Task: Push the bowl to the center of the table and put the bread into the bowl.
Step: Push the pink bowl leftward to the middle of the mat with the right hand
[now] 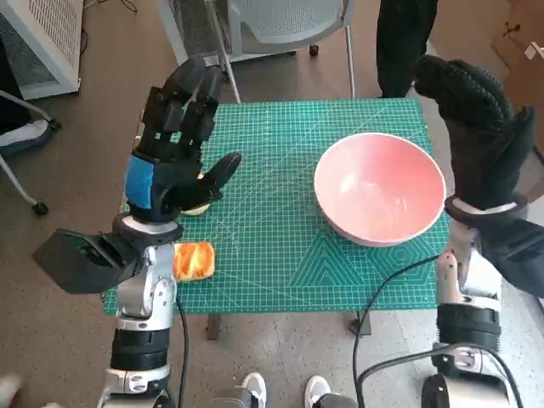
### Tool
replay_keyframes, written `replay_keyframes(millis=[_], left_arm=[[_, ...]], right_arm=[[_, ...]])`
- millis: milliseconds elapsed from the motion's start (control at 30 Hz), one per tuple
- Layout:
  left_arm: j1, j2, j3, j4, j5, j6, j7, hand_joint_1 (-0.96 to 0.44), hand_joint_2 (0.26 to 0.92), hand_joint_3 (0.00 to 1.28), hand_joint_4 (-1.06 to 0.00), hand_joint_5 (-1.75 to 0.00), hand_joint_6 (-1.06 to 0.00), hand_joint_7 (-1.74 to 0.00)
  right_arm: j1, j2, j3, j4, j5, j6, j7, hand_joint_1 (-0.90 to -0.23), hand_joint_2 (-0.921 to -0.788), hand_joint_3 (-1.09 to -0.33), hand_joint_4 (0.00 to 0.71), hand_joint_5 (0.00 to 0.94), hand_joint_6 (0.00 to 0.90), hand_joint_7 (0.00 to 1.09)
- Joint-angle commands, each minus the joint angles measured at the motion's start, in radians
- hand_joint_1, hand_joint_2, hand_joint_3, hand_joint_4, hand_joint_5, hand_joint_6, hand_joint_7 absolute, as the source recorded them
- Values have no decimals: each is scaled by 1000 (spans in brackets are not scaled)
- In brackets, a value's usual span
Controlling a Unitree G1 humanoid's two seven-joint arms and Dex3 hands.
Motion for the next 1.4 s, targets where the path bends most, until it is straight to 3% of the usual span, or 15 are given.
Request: replay_keyframes(millis=[33, 600, 800, 1033, 1167, 1400], left_arm=[[-2, -8, 4, -4, -17, 13, -2, -270, 787, 397, -89, -3, 1, -540], [7, -6, 7, -19, -35, 29, -3, -321, 799, 380, -85, -1, 1, -559], [6, -8, 6, -13, -34, 24, -5, -331, 803, 372, -86, -1, 1, -564], [6, -8, 6, -13, -32, 25, -3, -345, 808, 365, -86, -1, 1, -565], [7, -6, 8, -11, -33, 25, -5, -352, 810, 361, -86, -1, 1, -564], [12, -6, 10, -21, -36, 35, -1, -354, 811, 353, -86, -1, 1, -564]], right_arm=[[17, -4, -1, 10, -1, 3, 3, -415, -921, -451, 351, 0, 483, 0], [18, -13, -14, 16, -2, -4, -3, -414, -921, -450, 346, 0, 477, 0], [-26, -53, -50, 138, -10, -37, -8, -420, -921, -454, 345, 0, 463, 0], [-123, -127, -100, 448, -54, -85, -90, -449, -921, -466, 326, 0, 448, 0], [-154, -154, -110, 586, -86, -47, -183, -441, -921, -511, 289, 0, 430, 0], [-177, -157, -105, 728, -122, 42, -301, -423, -921, -566, 254, 0, 399, 0]])
